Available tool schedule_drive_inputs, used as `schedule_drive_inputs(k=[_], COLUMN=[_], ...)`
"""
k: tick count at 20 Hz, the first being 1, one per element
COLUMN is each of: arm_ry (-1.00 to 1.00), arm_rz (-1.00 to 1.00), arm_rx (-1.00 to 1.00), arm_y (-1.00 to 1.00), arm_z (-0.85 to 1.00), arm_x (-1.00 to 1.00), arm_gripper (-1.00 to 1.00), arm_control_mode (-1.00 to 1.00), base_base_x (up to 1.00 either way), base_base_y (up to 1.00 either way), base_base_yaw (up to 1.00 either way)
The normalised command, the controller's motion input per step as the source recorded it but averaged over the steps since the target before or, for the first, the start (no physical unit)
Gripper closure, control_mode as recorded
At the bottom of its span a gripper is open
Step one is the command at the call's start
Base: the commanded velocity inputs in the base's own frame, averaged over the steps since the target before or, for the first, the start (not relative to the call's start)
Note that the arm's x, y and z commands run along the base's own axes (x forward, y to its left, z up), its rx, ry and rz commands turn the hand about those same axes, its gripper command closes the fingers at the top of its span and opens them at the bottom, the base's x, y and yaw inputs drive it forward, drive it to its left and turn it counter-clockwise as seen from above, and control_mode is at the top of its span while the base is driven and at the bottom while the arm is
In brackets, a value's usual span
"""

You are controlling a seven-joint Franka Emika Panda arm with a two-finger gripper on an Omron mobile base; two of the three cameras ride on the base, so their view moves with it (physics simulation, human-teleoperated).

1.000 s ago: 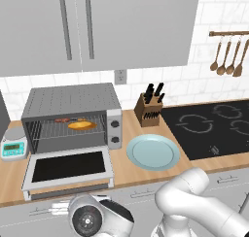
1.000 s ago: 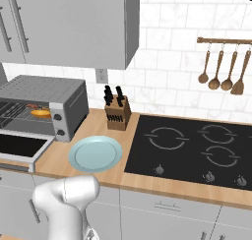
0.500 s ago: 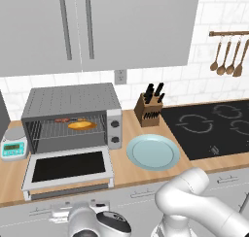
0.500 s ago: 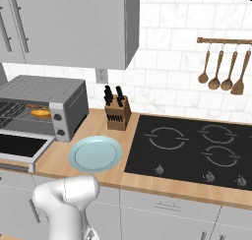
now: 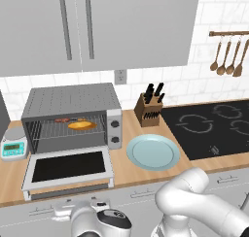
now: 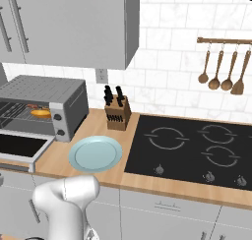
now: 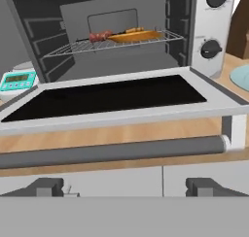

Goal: Pick up the kebab skewer and baguette bread, and place them inside the toaster oven. Close the toaster oven door and start by setting the timer.

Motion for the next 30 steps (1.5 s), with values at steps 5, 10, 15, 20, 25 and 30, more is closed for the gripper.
schedule_drive_inputs(k=[5,10,15,20,25,30], arm_ry=[0.00,0.00,0.00,0.00,0.00,0.00], arm_rz=[0.04,0.07,0.04,0.01,0.00,0.00], arm_rx=[-0.06,-0.11,-0.05,-0.01,0.00,0.00], arm_y=[0.03,0.16,0.09,0.05,0.03,0.00], arm_z=[-0.05,-0.03,-0.01,-0.04,-0.01,-0.04], arm_x=[0.00,0.08,0.09,0.03,0.00,0.00], arm_gripper=[-1.00,-1.00,-1.00,-1.00,-1.00,-1.00], arm_control_mode=[-1.00,-1.00,-1.00,-1.00,-1.00,-1.00], base_base_x=[0.00,0.00,0.00,0.00,0.00,0.00], base_base_y=[0.00,0.00,0.00,0.00,0.00,0.00], base_base_yaw=[0.00,0.00,0.00,0.00,0.00,0.00])
